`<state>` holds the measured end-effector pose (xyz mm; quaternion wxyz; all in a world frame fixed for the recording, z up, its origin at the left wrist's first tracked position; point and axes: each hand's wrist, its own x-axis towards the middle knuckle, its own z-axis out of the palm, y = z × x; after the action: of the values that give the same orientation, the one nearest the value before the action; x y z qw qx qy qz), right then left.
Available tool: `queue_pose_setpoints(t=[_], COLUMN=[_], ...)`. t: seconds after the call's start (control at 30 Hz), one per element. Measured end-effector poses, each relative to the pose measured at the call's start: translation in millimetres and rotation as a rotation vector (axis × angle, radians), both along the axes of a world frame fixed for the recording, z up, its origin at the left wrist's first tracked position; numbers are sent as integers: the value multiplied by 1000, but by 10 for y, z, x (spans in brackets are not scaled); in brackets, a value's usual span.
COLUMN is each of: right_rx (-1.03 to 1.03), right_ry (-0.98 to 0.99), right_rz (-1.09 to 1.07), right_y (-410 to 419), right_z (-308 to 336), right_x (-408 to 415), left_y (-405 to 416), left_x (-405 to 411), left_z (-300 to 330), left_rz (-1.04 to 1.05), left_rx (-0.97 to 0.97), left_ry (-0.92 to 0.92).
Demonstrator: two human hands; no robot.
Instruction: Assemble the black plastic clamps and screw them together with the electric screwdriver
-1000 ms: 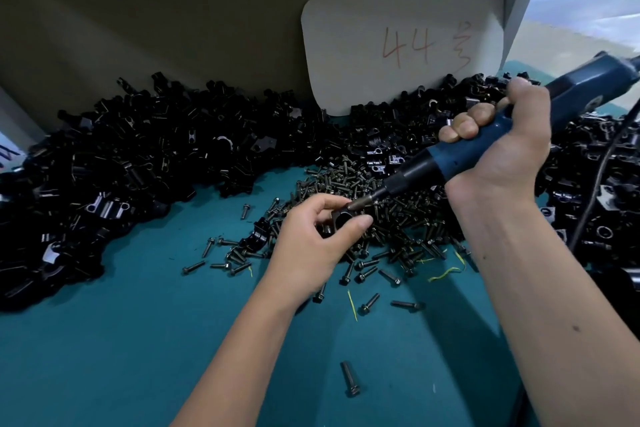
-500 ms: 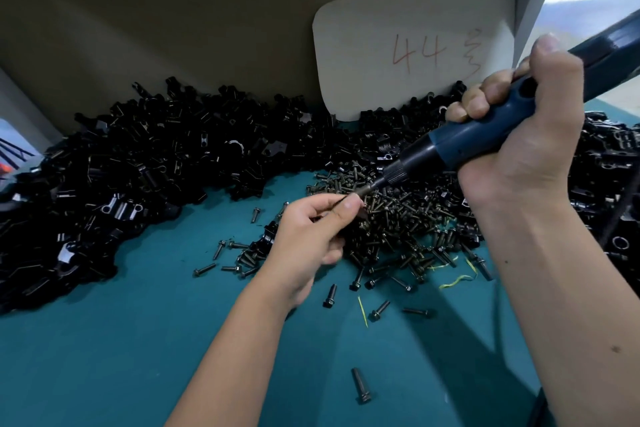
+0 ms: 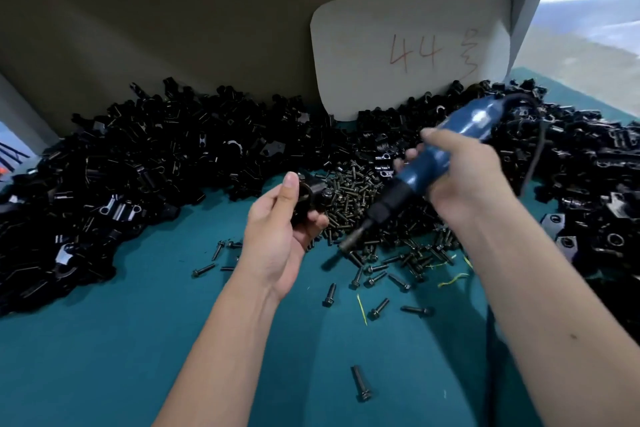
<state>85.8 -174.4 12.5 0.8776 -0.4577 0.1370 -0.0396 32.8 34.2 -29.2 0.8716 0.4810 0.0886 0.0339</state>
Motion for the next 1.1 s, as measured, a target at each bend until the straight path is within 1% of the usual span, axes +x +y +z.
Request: queue_pose_setpoints(t=[0.07,0.17,0.23,0.27,0.3,0.37,0.4,0.43,0.5,0.53,0.57,0.63,0.7,0.77,0.83,0.9,0.97,1.0,1.07,1.1], right_rx=[-71,-200,-330,-429,-576,-952,-1098,-1161,-1122,-1148,-1224,-1341,-1427,-1554,-1671,-1742,-1706,-1678,-1611,-1573], right_ry=[44,59,58,62,53,-11,-40,-51,-11,10,9,-12,27,101,180,236,247,231,196,159], right_rz=[52,138,208,222,218,130,77,66,171,214,196,68,-65,-128,-143,-151,-179,-201,-252,-284], right_y=[90,144,136,102,91,7,-34,-118,-300,-398,-517,-861,-1280,-1673,-1969,-2141,-2243,-2267,-2261,-2248], right_z=[-64,-58,-14,16,38,136,202,281,403,456,494,544,573,586,568,511,469,462,455,442], right_x=[31,35,17,-10,-30,-114,-154,-215,-323,-382,-431,-552,-685,-809,-913,-990,-1041,-1053,-1038,-1018], left_y=[-33,-88,-138,-197,-248,-422,-510,-649,-952,-1118,-1291,-1696,-2111,-2495,-2799,-2969,-3053,-3059,-3016,-2958], left_x=[10,9,6,4,4,-11,-19,-27,-47,-55,-61,-90,-139,-216,-297,-319,-287,-260,-238,-239], left_z=[7,43,76,101,123,172,193,222,295,334,372,435,447,405,326,244,202,191,203,212], left_rz=[36,87,125,129,126,87,72,55,28,13,-4,-72,-161,-236,-275,-334,-356,-348,-332,-326], left_rx=[54,152,232,267,292,320,344,384,499,550,575,559,565,665,826,973,1115,1155,1144,1130], left_ry=[-26,-72,-121,-147,-169,-195,-217,-247,-320,-355,-387,-430,-478,-600,-744,-823,-910,-939,-954,-925])
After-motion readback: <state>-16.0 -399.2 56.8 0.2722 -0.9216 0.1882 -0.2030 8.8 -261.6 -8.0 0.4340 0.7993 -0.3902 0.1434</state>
